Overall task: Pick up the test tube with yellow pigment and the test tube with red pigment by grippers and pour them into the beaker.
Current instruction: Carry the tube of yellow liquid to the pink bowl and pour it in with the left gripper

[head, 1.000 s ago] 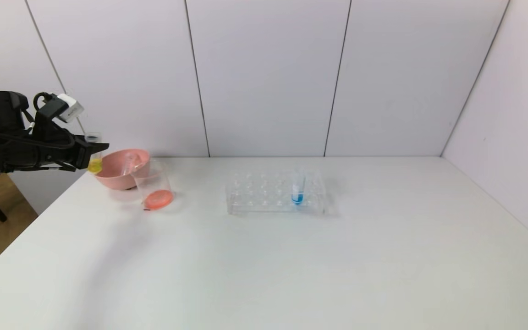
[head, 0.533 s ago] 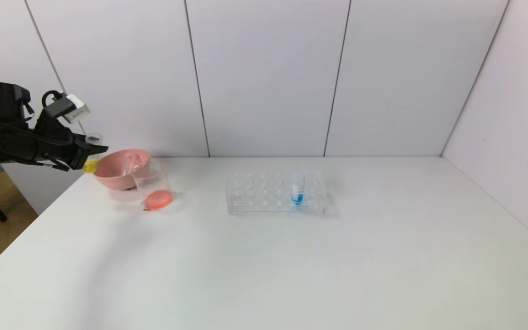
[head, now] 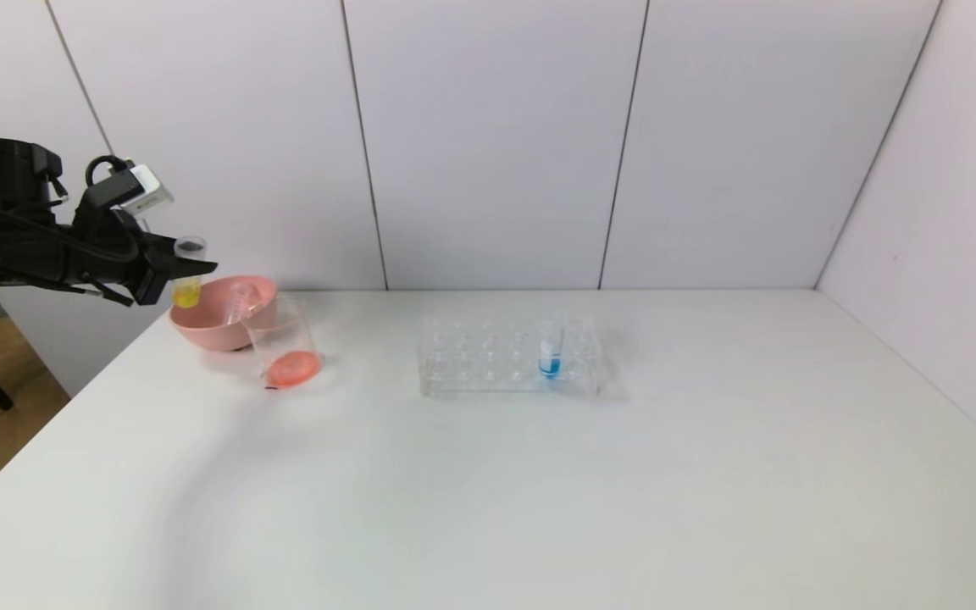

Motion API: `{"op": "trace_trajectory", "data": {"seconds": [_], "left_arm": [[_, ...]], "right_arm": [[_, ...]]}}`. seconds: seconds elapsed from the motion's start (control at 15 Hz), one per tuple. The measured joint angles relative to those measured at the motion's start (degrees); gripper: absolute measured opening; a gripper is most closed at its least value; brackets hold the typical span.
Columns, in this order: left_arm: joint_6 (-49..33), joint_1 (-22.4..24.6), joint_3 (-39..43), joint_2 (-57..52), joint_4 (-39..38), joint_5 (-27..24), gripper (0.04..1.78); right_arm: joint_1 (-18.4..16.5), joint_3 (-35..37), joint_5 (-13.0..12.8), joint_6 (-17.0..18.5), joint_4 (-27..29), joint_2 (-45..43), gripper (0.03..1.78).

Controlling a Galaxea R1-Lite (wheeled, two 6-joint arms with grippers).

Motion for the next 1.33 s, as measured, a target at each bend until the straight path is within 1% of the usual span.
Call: {"op": "trace_trajectory", "data": {"seconds": [0.13, 0.27, 0.33, 0.4, 0.67, 1.0, 1.33], "left_arm": [[3.07, 0.0, -2.8, 0.46, 5.44, -0.85, 0.45], [7.23, 0.0, -6.3, 0.99, 13.01, -1.02, 0.45], [8.58, -0.15, -7.44, 1.29, 15.76, -1.05, 0.45], [8.89, -0.41, -8.02, 1.51, 16.87, -1.05, 0.45], [9.85, -1.0, -7.91, 1.49, 18.05, -0.76, 0.45], [13.57, -1.0, -7.69, 1.16, 18.74, -0.41, 0.45], [13.74, -0.98, -8.85, 1.51, 18.75, -0.94, 0.45]], "right_arm": [[0.0, 0.0, -0.02, 0.0, 0.0, 0.0, 1.7], [0.0, 0.0, 0.0, 0.0, 0.0, 0.0, 1.7], [0.0, 0.0, -0.02, -0.02, 0.0, 0.0, 1.7], [0.0, 0.0, -0.02, 0.0, 0.0, 0.0, 1.7], [0.0, 0.0, -0.02, -0.02, 0.0, 0.0, 1.7], [0.0, 0.0, -0.02, 0.0, 0.0, 0.0, 1.7], [0.0, 0.0, -0.02, 0.0, 0.0, 0.0, 1.7]]}}
